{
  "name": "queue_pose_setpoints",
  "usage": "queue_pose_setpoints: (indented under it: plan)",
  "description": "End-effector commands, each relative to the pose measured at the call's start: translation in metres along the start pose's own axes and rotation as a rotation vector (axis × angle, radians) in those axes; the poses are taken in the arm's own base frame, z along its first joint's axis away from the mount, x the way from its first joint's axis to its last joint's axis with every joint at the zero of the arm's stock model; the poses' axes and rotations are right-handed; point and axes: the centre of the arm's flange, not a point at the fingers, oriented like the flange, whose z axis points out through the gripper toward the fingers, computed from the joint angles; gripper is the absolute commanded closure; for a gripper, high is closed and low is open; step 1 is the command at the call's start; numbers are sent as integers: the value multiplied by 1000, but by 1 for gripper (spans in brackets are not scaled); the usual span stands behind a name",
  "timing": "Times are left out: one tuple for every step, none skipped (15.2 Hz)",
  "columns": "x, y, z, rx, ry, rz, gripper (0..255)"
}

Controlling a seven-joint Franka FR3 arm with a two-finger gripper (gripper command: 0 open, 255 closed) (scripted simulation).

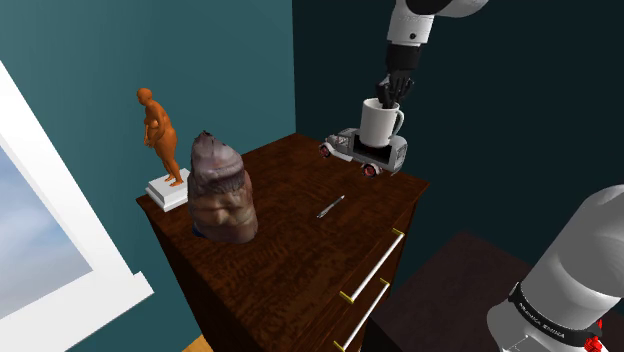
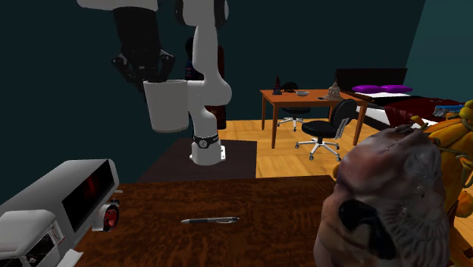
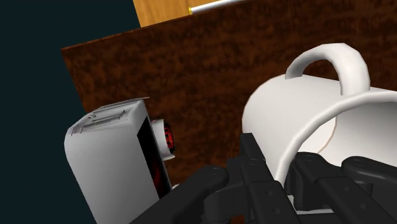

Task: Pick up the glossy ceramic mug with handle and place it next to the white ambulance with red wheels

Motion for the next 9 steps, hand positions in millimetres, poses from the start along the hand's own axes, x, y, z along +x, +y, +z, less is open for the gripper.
queue_pose_setpoints:
  plan:
    - [-2, 27, -2, 0, 0, -1, 255]
    - [-1, 40, -3, 0, 0, -1, 255]
    - [-1, 53, -3, 0, 0, -1, 255]
    - [0, 62, -4, 0, 0, -1, 255]
    - [0, 62, 1, 0, 0, -1, 255]
    - [-1, 62, 7, 0, 0, -1, 255]
    - [-1, 62, 12, 0, 0, -1, 255]
    - [-1, 63, 17, 0, 0, -1, 255]
    - [-1, 63, 22, 0, 0, -1, 255]
